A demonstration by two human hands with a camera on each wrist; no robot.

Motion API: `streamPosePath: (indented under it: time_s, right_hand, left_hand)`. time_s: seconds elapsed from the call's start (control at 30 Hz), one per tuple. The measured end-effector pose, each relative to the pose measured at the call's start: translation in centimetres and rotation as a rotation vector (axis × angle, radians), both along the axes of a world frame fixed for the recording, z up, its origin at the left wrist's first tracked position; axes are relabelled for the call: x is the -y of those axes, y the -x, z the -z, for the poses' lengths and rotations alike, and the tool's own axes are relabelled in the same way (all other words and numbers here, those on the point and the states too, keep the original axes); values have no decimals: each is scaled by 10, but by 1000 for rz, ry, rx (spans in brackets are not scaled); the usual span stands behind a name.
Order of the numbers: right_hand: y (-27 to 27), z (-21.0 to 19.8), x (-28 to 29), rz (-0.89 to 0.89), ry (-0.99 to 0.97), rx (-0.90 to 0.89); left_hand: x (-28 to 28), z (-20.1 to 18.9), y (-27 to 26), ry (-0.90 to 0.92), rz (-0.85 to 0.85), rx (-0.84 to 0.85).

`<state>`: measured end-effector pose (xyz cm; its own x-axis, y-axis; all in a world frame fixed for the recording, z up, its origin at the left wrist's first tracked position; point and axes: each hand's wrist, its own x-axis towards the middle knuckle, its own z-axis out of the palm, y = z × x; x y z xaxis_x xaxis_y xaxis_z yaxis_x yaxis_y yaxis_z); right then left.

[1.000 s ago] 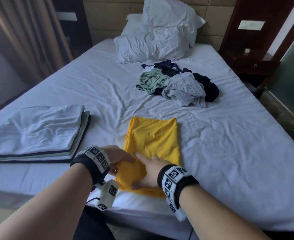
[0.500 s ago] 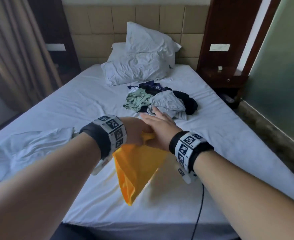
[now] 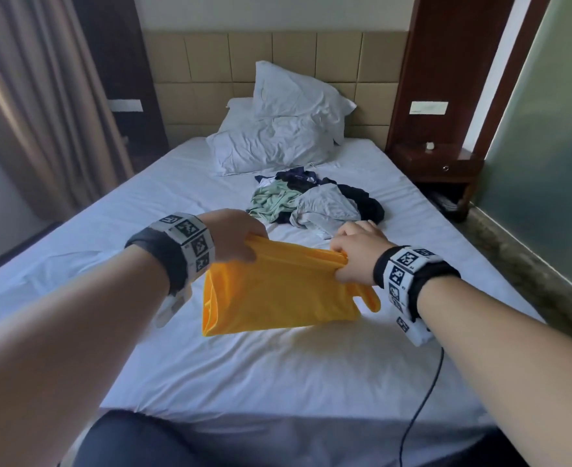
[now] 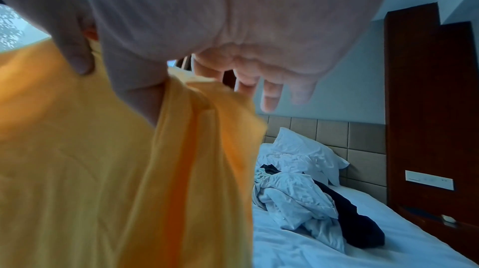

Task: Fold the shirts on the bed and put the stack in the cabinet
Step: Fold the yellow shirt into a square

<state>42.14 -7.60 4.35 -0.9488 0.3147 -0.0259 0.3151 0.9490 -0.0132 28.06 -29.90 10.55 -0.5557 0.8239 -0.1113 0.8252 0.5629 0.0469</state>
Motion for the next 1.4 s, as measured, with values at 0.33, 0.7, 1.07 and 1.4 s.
streamPosePath:
  time_s: [0.33, 0.7, 1.07, 1.4]
  right_hand:
    - [-34, -28, -8, 99, 216, -68]
    - [-49, -32, -36, 208, 1103, -34]
    - [-54, 156, -52, 802, 841, 95]
    - [-55, 155, -34, 864, 1022, 100]
  left_hand:
    - [36, -13, 18, -166, -84, 13]
    - [39, -2, 43, -4, -103, 246]
    - [31, 202, 61, -238, -943, 709]
    - [48, 213, 33, -217, -982, 1193]
